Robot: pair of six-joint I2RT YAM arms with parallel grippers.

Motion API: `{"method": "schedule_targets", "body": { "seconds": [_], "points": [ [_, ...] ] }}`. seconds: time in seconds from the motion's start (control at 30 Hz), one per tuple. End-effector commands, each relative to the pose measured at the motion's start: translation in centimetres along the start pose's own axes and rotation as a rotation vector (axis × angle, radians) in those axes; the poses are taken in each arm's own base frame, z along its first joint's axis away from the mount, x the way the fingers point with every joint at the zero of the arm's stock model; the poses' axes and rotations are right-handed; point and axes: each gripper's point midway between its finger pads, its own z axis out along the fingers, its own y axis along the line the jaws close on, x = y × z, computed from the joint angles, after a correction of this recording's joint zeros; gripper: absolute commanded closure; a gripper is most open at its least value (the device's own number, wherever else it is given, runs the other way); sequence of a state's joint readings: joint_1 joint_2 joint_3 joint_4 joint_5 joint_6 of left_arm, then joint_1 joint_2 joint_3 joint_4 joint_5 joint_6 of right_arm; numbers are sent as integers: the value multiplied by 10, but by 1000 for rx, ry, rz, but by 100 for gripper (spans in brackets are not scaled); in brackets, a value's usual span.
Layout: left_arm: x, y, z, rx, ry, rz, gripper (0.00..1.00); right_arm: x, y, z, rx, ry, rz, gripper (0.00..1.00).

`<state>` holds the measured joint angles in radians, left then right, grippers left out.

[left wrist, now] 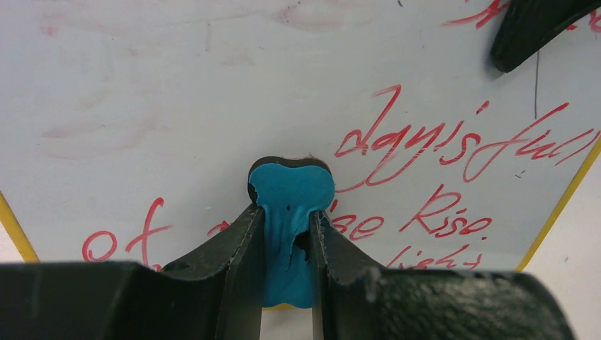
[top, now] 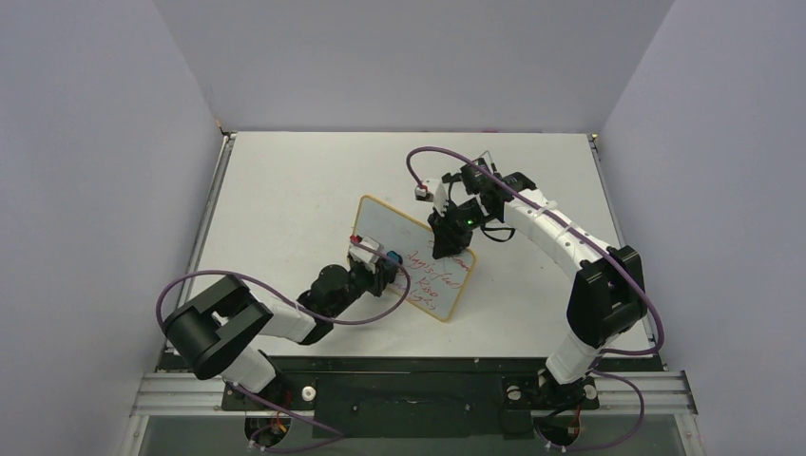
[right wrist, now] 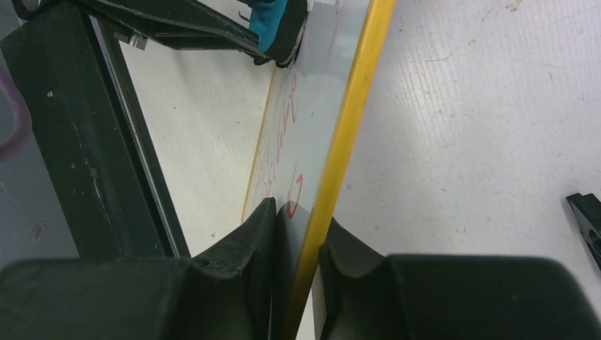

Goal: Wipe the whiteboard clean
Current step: Erase the whiteboard at the center of the board.

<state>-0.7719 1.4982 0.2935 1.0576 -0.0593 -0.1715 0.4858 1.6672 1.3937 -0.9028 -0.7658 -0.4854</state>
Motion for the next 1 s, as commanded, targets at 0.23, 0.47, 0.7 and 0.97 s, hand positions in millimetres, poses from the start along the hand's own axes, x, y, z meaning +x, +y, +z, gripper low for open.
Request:
{"method": "schedule_targets", "body": {
  "seconds": [0.23,0.47,0.7,0.97],
  "points": [
    [-13,47,2,-163,-30,-55,100,33,6,15,-30,136,-32,100],
    [-58,72,9,-197,-91,-72,100,32,6,14,-29,134,-35,100],
    [-83,42,26,-47,-102,-73,100,33,6,15,-30,136,-35,100],
    [-76,-39,34,165,-80,-2,100,33,5,15,-30,138,-33,100]
  ]
}}
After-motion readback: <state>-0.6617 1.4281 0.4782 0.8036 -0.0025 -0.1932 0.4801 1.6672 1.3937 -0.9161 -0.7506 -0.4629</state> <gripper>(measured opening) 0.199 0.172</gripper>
